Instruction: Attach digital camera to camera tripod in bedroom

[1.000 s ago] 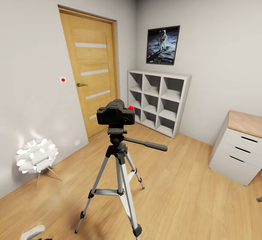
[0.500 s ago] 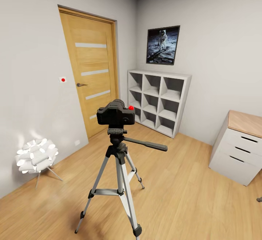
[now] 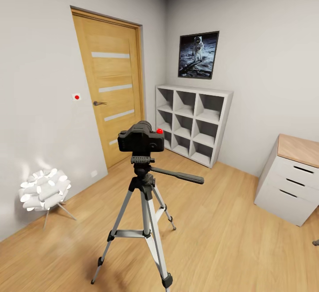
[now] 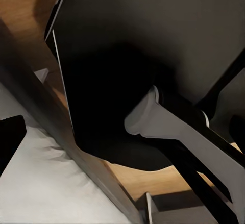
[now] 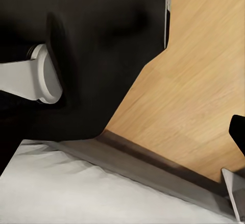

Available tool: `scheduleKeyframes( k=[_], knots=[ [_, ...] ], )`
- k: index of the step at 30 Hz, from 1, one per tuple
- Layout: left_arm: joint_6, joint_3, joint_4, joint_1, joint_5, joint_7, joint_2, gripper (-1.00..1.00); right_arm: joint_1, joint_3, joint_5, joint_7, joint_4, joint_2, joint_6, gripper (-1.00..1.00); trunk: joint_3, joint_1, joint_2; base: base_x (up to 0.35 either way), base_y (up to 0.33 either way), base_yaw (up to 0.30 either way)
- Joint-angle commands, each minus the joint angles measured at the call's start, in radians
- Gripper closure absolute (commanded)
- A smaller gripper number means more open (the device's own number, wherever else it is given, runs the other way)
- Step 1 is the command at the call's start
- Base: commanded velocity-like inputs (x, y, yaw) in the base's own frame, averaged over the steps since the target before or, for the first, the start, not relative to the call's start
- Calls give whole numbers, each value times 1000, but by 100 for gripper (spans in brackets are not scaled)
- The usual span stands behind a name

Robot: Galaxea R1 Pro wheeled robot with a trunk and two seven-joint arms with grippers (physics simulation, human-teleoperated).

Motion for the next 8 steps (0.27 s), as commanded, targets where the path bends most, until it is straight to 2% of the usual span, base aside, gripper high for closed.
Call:
scheduleKeyframes(
  k=[1, 8],
  knots=[
    [4, 7, 0, -1, -3, -2, 0, -100, 0, -8, 10, 5, -2, 0, 6, -100, -2, 1, -2, 0, 0, 0],
    [4, 7, 0, 0, -3, -2, 0, -100, -1, -8, 10, 5, -3, 1, 5, -100, -2, 1, -2, 0, 0, 0]
  ],
)
